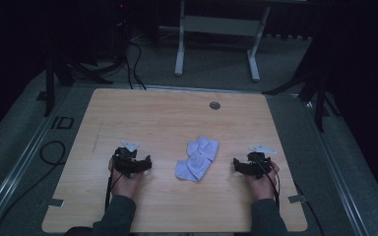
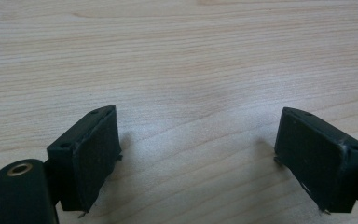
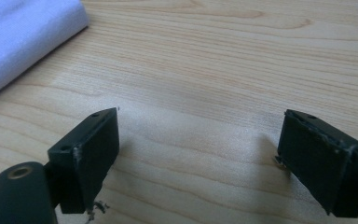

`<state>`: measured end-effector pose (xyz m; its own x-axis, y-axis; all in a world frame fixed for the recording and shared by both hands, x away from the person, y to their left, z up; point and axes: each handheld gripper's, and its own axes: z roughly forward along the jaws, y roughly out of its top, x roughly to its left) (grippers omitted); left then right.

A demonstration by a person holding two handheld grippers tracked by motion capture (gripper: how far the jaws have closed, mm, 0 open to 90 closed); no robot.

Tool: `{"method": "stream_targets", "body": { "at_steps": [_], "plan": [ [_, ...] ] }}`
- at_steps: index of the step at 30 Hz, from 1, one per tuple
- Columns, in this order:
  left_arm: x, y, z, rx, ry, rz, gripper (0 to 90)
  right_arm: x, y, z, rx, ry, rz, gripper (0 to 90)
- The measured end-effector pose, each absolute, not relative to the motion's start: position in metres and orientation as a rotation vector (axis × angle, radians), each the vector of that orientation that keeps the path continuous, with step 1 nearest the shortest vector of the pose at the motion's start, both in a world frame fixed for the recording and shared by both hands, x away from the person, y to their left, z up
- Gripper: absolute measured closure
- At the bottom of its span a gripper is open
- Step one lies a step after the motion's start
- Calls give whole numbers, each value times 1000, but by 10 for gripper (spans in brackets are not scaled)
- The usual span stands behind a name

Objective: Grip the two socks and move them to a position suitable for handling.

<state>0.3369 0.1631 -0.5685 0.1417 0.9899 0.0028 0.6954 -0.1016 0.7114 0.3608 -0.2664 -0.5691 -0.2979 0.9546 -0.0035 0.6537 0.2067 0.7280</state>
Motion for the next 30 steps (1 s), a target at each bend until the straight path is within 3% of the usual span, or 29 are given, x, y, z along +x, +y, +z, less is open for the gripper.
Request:
{"method": "stream_targets", "body": {
  "at_steps": [9,13,14,15,16,17,20,24,30],
  "plan": [
    [336,167,-567,1862,1625,672,166,358,-263,-565,1521,2056,833,139],
    [335,169,-564,1868,1642,667,228,356,-262,-563,1523,2066,827,202],
    [334,169,-564,1867,1646,664,241,354,-261,-561,1528,2070,820,272],
    [334,169,-564,1867,1646,664,254,354,-261,-561,1528,2070,820,272],
    [333,168,-563,1870,1641,660,285,352,-260,-559,1517,2074,822,372],
    [333,168,-563,1870,1641,660,307,352,-260,-559,1517,2074,822,372],
    [331,168,-561,1875,1625,654,387,349,-257,-557,1463,2076,815,487],
    [330,171,-560,1865,1613,621,489,344,-253,-551,1405,2089,819,551],
    [330,172,-560,1864,1603,600,532,341,-244,-550,1379,2139,837,624]
  ]
}}
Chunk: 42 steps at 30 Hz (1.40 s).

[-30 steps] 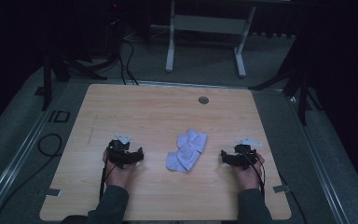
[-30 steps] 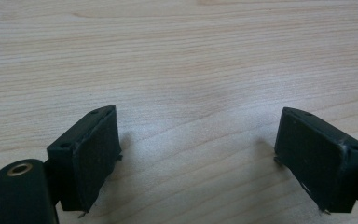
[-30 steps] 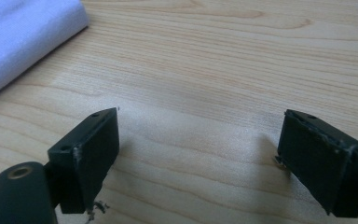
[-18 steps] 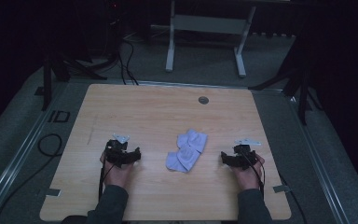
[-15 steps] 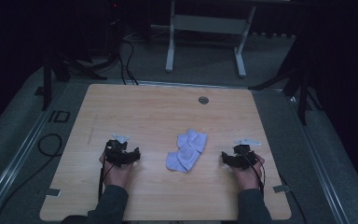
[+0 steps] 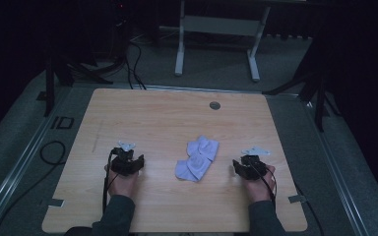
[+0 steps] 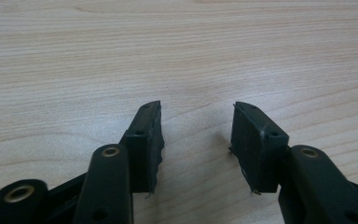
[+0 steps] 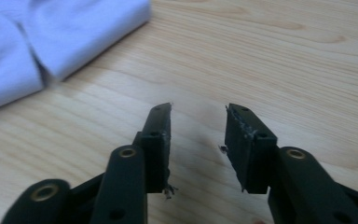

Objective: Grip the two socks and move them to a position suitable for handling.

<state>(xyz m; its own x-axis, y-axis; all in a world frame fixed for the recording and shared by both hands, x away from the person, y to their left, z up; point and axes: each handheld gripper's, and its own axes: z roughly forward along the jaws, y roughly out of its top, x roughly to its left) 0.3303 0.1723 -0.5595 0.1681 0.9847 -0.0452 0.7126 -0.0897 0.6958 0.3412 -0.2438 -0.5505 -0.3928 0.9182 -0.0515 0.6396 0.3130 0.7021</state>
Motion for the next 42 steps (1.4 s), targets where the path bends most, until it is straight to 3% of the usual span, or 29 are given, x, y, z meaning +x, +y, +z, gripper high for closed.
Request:
{"method": "stream_targets", "body": {
  "at_steps": [10,28,42],
  "plan": [
    [331,172,-559,1879,1594,601,548,334,-222,-546,1310,2181,840,897],
    [330,175,-559,1864,1592,587,581,324,-166,-534,1185,2326,960,900],
    [324,169,-553,1857,1524,556,615,331,-134,-551,1129,2431,877,900]
  ]
}}
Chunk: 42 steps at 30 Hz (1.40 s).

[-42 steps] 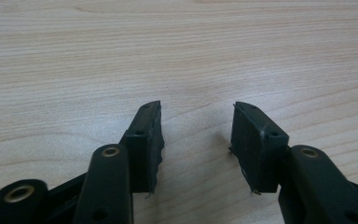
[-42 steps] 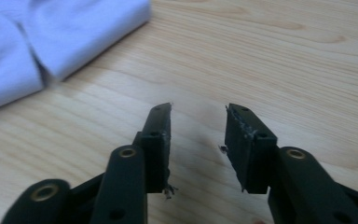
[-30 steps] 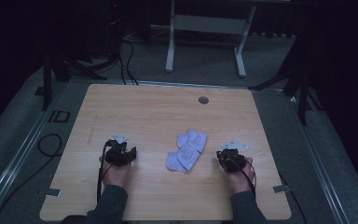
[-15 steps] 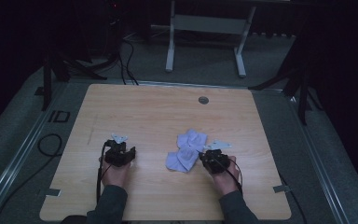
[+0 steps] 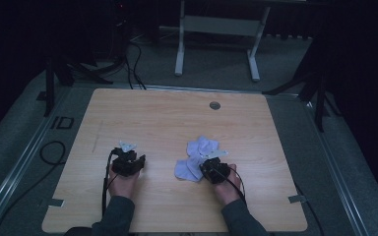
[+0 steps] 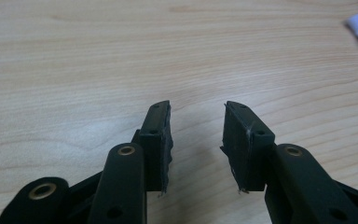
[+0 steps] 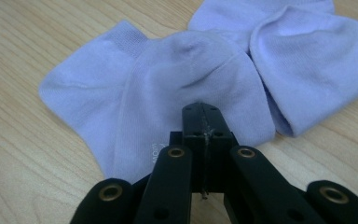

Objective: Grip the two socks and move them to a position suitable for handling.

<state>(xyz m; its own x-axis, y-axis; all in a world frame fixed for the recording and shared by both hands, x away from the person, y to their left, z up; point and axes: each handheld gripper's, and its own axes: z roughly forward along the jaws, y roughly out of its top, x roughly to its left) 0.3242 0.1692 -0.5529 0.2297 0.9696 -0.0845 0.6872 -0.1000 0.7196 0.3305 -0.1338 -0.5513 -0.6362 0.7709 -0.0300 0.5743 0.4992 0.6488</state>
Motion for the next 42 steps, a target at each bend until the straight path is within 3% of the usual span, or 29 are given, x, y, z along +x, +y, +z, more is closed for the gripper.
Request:
{"method": "stream_targets", "body": {
  "at_steps": [42],
  "plan": [
    [315,109,-559,2049,1126,386,694,342,-85,-550,881,2519,801,900]
  ]
}}
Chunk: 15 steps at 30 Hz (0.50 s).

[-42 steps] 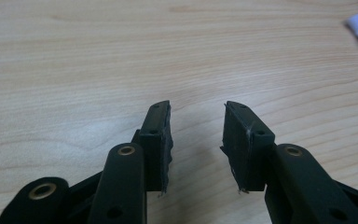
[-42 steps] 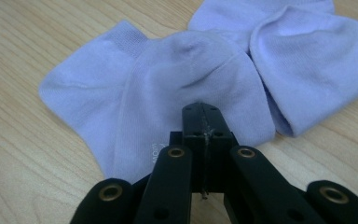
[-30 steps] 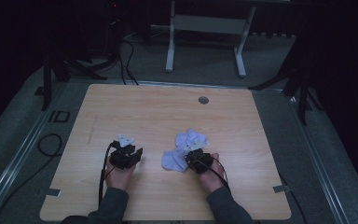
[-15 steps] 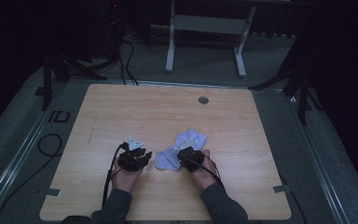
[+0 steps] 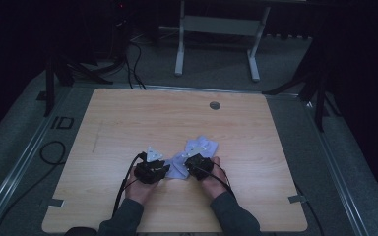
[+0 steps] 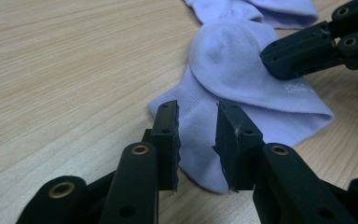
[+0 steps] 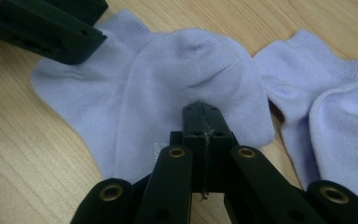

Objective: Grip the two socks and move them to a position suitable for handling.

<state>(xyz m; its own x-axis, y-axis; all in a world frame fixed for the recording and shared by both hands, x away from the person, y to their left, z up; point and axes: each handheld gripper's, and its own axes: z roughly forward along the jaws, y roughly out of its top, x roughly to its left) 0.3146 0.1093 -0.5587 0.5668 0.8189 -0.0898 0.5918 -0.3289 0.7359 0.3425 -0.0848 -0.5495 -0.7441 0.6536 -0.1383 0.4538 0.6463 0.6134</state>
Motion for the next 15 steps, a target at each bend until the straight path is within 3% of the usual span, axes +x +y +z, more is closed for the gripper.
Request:
{"method": "stream_targets", "body": {
  "at_steps": [4,5,9,15],
  "plan": [
    [315,106,-562,2079,1111,396,738,342,-84,-550,883,2517,800,900],
    [314,106,-562,2091,1105,417,795,343,-83,-549,881,2518,798,900],
    [314,105,-562,2107,1099,432,882,344,-84,-549,882,2527,797,900],
    [313,103,-561,2121,1099,455,891,345,-83,-544,899,2536,819,895]
  ]
}}
